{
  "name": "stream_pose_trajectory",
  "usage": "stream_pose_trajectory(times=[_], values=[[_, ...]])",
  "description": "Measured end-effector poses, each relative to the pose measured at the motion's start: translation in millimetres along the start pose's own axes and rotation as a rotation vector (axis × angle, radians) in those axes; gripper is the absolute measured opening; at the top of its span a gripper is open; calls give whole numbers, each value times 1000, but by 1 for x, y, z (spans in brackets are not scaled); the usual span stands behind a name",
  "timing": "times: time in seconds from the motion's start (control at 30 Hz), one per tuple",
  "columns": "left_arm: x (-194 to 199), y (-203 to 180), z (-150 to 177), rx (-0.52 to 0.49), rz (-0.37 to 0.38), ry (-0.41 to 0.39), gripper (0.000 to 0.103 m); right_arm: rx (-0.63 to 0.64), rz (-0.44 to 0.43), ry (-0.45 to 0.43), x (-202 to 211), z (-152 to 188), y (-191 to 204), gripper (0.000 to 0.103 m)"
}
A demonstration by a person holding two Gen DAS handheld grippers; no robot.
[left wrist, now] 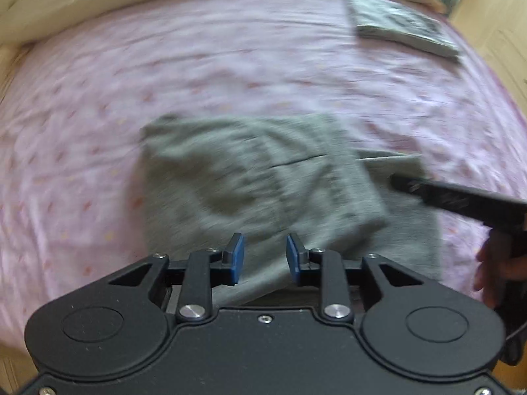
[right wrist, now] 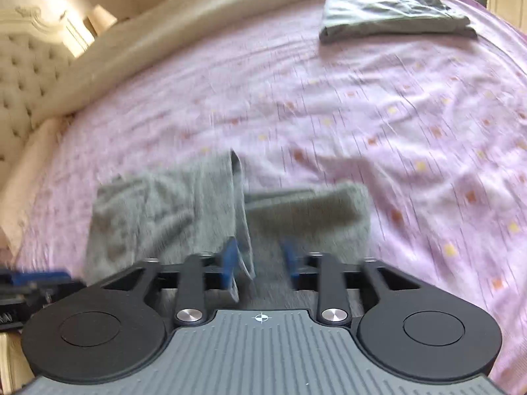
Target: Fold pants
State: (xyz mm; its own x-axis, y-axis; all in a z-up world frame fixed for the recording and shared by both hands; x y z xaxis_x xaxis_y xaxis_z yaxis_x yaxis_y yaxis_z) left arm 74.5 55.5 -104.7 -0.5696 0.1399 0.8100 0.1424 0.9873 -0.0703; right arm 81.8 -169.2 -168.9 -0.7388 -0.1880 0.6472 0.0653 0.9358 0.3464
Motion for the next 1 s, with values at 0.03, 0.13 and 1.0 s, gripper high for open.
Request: stream_pose_trajectory(times=[0.03, 0.13, 1.0], values=[[-1, 13, 3, 32, -24, 17, 38, -12, -9, -1, -7, -4, 1, 43], [-3, 44, 13, 101, -84, 64, 38, -61, -51, 90, -27, -6, 7, 43], [-12, 90, 20, 121, -115, 80, 51, 137, 67, 16, 74, -30, 34, 8]])
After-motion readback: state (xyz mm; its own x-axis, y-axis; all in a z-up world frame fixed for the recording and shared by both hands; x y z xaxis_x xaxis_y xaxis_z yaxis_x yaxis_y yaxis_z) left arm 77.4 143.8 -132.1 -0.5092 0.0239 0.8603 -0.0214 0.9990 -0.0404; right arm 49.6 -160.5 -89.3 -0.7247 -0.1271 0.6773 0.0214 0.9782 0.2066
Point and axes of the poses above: each gripper's, at about its wrist camera, not at the fingertips, and x roughly against the way its jaws point, y to its left, z to its underside, the point moved 6 cm from there along -x, roughly the way its jaws point, and after that the axes turned 15 degrees about -y, right-handed, at the moved point
